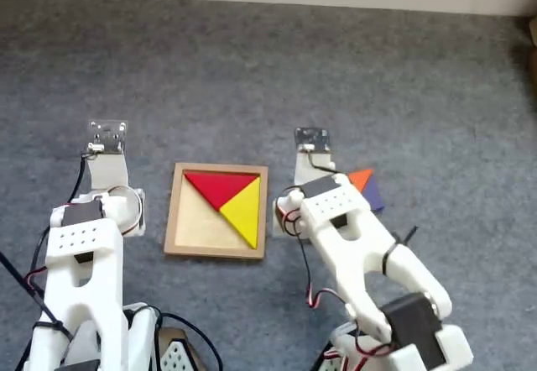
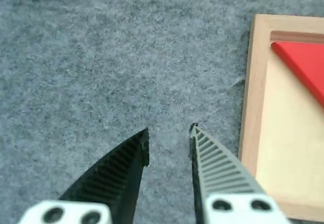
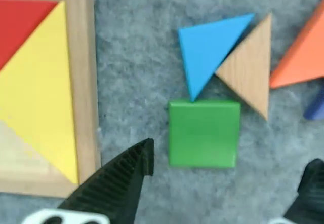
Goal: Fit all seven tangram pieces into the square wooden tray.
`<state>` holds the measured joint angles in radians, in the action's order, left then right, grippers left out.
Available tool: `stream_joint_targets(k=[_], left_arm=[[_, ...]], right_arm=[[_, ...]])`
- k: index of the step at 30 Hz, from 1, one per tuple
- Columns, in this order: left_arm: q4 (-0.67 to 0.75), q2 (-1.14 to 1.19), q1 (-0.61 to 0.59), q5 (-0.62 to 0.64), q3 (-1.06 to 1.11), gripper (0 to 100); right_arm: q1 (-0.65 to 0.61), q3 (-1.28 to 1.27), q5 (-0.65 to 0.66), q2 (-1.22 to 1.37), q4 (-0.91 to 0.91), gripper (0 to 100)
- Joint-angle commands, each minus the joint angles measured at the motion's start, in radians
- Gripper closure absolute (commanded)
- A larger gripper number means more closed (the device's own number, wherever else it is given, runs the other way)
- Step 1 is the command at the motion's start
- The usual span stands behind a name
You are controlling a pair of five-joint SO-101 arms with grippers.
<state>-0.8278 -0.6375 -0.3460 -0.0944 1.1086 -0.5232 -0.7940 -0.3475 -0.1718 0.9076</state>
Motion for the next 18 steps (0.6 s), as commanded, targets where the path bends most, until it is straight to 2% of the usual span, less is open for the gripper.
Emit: stream_joint_targets(k=[1,4,11,15,18], left_arm=[[0.015,-0.024,-0.013,0.008,-0.002,86],[0.015,-0.024,-0.013,0.008,-0.002,86],[0.015,-0.025,-0.013,0.006,0.008,86],[0.015,-0.028,-0.015,0.005,0.012,86],[0.015,-0.028,-0.015,0.005,0.013,86]], right_arm=[[-0.012,0.054,-0.011,0.031,-0.058,57.4],[0.004,0.059,-0.012,0.084,-0.085,61.9],[0.05,0.053,-0.005,0.131,-0.151,83.4],[0.05,0.027,-0.003,0.033,-0.136,94.4],[0.042,-0.033,0.028,-0.111,-0.127,98.8]])
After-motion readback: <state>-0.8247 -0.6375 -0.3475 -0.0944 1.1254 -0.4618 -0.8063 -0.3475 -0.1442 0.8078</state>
